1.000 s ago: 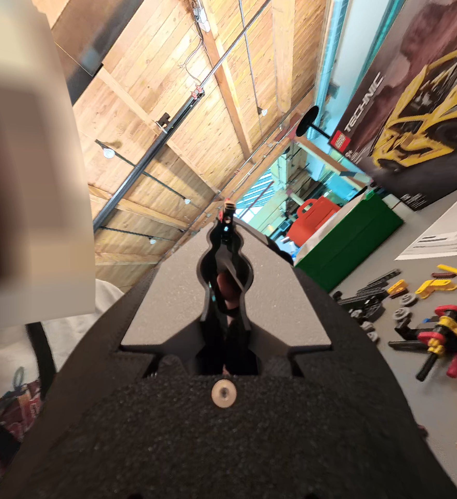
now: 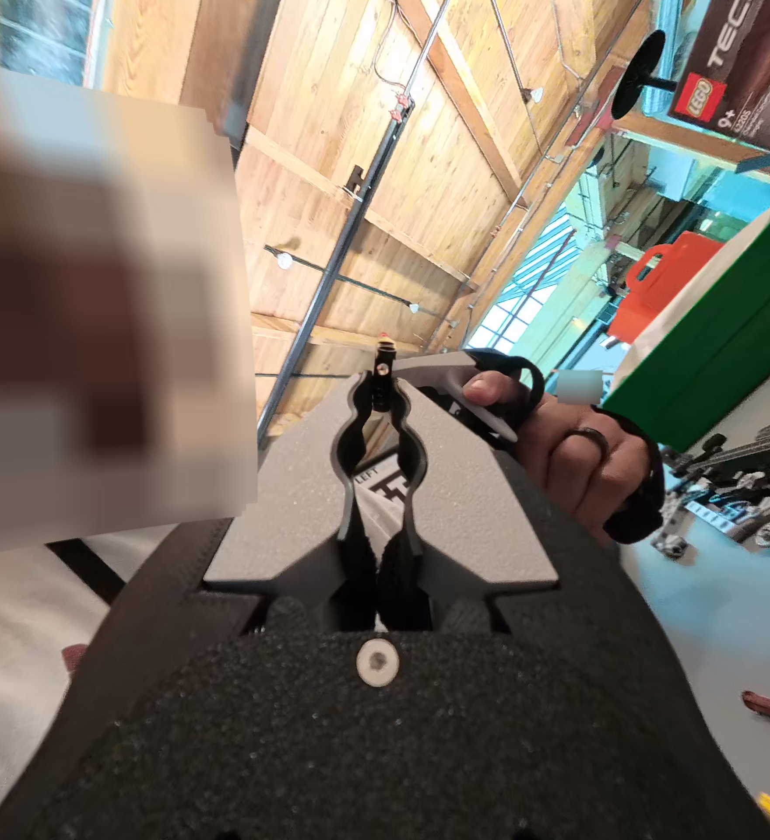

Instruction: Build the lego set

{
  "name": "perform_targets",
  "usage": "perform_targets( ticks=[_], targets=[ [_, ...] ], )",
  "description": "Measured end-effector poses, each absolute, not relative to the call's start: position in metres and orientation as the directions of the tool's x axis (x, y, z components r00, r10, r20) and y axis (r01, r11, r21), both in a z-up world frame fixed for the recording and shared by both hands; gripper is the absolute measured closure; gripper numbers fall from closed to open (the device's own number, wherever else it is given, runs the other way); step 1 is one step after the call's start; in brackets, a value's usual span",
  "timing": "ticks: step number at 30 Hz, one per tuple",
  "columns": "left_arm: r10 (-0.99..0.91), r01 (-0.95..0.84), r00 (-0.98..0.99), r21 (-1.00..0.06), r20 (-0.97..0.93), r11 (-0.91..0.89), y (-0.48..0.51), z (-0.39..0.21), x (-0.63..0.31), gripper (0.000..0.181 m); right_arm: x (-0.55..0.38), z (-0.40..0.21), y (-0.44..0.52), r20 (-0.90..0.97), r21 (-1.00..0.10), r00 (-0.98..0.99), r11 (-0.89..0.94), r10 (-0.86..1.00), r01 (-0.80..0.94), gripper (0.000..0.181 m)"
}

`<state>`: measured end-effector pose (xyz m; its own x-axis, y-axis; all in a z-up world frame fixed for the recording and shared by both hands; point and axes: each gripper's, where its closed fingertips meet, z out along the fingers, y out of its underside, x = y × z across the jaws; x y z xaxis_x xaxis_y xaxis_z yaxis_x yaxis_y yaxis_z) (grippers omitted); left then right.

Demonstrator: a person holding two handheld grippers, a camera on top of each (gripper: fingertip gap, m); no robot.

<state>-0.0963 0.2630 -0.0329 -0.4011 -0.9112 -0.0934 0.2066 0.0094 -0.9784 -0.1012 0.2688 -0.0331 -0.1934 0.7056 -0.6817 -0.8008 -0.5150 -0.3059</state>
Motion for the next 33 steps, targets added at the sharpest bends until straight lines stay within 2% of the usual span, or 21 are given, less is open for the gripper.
perform_targets(
  ticks=[1,4,8,11,17,20,28,33],
  targets=[
    [-0.908,0.205,-0.411,-0.979,-0.081,-0.005,0.263,-0.034,-0.097,0.179,-0.101,-0.034,0.269,-0.685,-0.319,-0.178,-0.512,0.706,-0.798,0.175],
    [-0.898,0.187,-0.436,-0.982,-0.052,-0.033,0.265,-0.037,-0.096,0.178,-0.1,-0.038,0.272,-0.706,-0.359,-0.099,-0.474,0.702,-0.804,0.175],
    [-0.881,0.094,-0.468,-0.988,0.067,-0.125,0.274,-0.046,-0.095,0.177,-0.096,-0.048,0.28,-0.708,-0.542,0.185,-0.357,0.682,-0.761,0.175],
    [-0.878,0.041,-0.466,-0.989,0.106,-0.142,0.277,-0.054,-0.097,0.167,-0.079,-0.048,0.281,-0.675,-0.62,0.331,-0.265,0.659,-0.738,0.175],
    [-0.815,-0.139,-0.495,-0.954,0.3,-0.267,0.278,-0.074,-0.091,0.16,-0.086,-0.069,0.277,-0.56,-0.81,0.548,-0.269,0.621,-0.521,0.175],
    [-0.8,-0.16,-0.519,-0.954,0.301,-0.255,0.274,-0.078,-0.094,0.175,-0.088,-0.071,0.276,-0.553,-0.816,0.552,-0.273,0.624,-0.509,0.175],
    [-0.786,-0.169,-0.54,-0.953,0.303,-0.252,0.271,-0.077,-0.097,0.171,-0.09,-0.073,0.277,-0.562,-0.812,0.543,-0.292,0.623,-0.506,0.175],
    [-0.795,-0.153,-0.526,-0.953,0.301,-0.26,0.276,-0.075,-0.098,0.179,-0.097,-0.077,0.277,-0.547,-0.827,0.555,-0.304,0.626,-0.473,0.175]
  ],
)
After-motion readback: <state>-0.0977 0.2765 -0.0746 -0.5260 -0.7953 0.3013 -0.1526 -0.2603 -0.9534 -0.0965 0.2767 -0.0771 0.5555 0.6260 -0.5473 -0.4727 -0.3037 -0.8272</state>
